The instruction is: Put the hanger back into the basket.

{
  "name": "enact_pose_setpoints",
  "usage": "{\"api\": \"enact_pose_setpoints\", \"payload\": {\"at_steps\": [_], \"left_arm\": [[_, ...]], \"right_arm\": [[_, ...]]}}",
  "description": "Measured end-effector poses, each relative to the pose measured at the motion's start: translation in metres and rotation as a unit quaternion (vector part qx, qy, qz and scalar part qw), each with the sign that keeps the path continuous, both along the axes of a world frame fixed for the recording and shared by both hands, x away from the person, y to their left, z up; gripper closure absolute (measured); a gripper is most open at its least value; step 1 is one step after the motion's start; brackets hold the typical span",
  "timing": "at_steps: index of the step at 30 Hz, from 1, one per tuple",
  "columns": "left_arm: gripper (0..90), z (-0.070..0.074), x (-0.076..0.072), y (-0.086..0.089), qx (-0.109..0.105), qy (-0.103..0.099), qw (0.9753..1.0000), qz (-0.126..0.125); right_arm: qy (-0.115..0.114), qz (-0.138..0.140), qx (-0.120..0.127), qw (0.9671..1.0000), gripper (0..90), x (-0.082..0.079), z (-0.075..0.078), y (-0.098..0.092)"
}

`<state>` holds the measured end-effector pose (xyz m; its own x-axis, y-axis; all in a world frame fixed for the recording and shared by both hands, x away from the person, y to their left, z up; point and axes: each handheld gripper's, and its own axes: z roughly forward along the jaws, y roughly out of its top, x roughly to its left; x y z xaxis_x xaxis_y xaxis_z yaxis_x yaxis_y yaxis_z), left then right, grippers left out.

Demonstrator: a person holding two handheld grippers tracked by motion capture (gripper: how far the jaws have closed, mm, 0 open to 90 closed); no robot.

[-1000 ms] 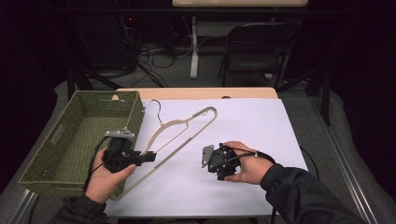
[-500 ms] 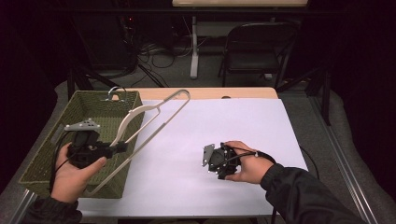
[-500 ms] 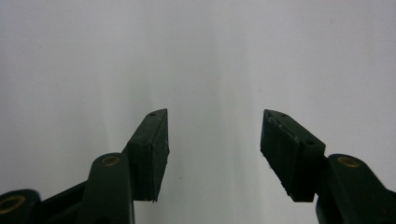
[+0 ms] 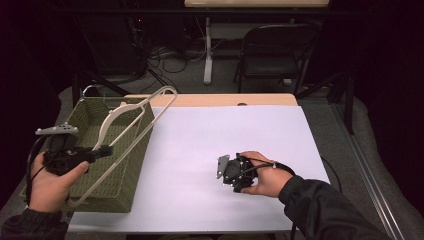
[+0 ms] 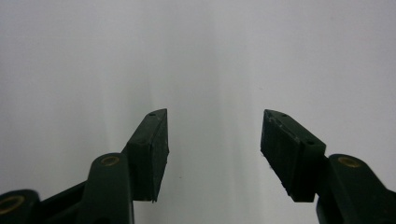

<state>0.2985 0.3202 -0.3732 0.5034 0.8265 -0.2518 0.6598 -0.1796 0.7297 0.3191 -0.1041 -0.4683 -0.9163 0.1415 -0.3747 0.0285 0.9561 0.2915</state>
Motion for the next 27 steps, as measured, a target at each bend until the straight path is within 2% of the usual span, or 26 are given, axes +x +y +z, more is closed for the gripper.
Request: {"api": "enact_pose_setpoints", "payload": {"at_steps": [9,16,21,25,27], "left_arm": [[86.7,-0.003,0.007,0.036,0.000,0.005,0.9990,0.045],[86.7,-0.008,0.013,0.053,0.009,0.013,0.9983,0.056],[86.8,-0.008,0.021,0.063,0.021,0.013,0.9988,0.041],[86.7,-0.009,0.028,0.070,0.051,0.004,0.9985,0.019],[86.8,-0.010,0.030,0.074,0.055,0.001,0.9984,0.016]], "right_arm": [[0.002,-0.002,0.003,1.0000,41.8,0.000,-0.002,-0.002],[0.003,-0.004,0.002,1.0000,41.8,0.000,-0.003,-0.003],[0.001,-0.002,0.000,1.0000,41.8,0.001,-0.004,-0.001],[0.002,-0.001,0.000,1.0000,41.8,0.001,-0.004,-0.001],[0.002,-0.001,0.001,1.0000,41.8,0.001,-0.004,-0.001]]}}
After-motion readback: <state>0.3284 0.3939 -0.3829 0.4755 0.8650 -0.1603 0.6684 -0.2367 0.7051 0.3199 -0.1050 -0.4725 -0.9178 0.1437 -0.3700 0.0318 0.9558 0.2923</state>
